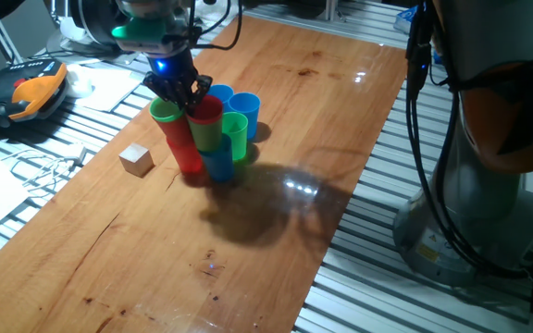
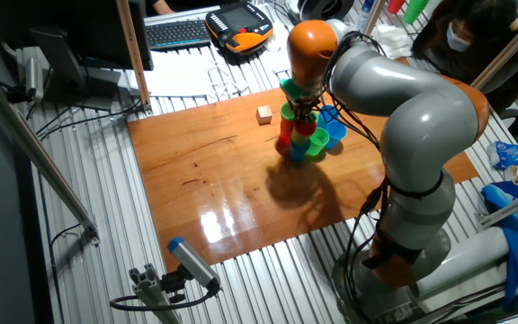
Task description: Stack the cups
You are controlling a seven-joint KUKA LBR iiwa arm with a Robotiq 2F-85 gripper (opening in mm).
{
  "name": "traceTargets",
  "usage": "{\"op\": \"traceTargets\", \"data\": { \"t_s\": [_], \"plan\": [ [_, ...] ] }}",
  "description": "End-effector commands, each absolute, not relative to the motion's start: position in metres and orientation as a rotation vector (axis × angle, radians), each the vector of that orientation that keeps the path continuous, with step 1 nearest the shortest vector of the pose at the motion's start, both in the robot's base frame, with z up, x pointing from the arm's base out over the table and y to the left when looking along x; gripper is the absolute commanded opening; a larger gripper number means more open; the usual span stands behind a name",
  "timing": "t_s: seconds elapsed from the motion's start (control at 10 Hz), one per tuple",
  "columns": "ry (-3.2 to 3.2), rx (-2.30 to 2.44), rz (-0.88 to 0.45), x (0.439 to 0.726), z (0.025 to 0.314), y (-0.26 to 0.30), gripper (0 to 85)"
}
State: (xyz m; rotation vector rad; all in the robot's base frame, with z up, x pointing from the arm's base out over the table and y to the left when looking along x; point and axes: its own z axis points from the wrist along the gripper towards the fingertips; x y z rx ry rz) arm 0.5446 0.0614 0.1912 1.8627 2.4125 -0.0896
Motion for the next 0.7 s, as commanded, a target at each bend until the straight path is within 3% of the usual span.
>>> {"op": "traceTargets", "data": {
  "t_s": [0.0,0.6],
  "plan": [
    [2.413,1.858,-0.089,0.5453,0.186,0.0604,0.0],
    [2.448,1.842,-0.073,0.5424,0.1782,0.0586,0.0]
  ]
}}
